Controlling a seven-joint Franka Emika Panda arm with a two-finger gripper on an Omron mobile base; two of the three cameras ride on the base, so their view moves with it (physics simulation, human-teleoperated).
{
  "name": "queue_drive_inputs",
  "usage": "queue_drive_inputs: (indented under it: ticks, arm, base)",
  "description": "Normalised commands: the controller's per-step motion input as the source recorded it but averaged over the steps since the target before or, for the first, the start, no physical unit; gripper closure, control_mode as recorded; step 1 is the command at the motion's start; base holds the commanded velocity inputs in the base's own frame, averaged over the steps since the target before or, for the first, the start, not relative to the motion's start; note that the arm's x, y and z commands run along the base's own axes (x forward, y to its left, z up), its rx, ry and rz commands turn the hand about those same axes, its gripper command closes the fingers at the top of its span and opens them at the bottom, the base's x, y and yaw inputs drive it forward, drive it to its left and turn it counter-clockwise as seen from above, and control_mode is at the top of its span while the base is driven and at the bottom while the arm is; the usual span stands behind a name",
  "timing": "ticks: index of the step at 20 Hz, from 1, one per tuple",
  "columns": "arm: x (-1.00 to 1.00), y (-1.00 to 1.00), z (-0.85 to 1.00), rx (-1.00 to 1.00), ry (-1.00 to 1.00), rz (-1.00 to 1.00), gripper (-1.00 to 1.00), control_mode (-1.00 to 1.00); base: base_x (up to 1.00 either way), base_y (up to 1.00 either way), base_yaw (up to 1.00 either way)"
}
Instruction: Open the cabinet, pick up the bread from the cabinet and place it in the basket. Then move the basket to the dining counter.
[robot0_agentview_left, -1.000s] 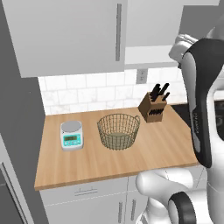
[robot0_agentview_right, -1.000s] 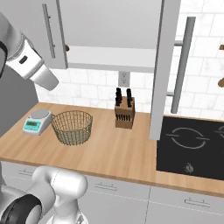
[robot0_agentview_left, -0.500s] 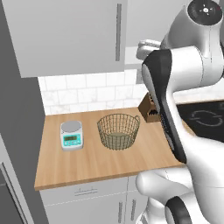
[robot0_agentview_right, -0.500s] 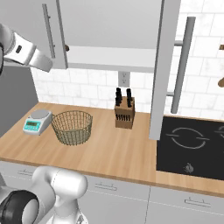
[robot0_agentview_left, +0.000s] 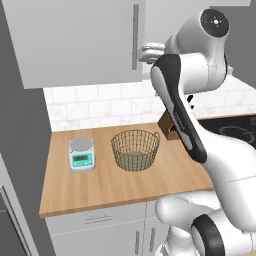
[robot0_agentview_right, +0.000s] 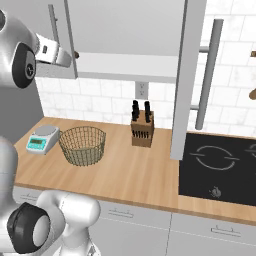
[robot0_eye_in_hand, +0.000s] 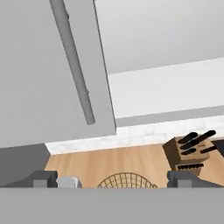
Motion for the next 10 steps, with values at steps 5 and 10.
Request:
queue_drive_inputs:
  ticks: [5, 10]
  arm:
    - [0.86, 0.38, 0.19, -0.12, 0.06, -0.01, -1.00, -1.00]
    - [0.85, 0.18, 0.00, -0.02, 0.00, 0.00, -1.00, -1.00]
  base:
    - [0.00, 0.00, 0.00]
    - [0.00, 0.00, 0.00]
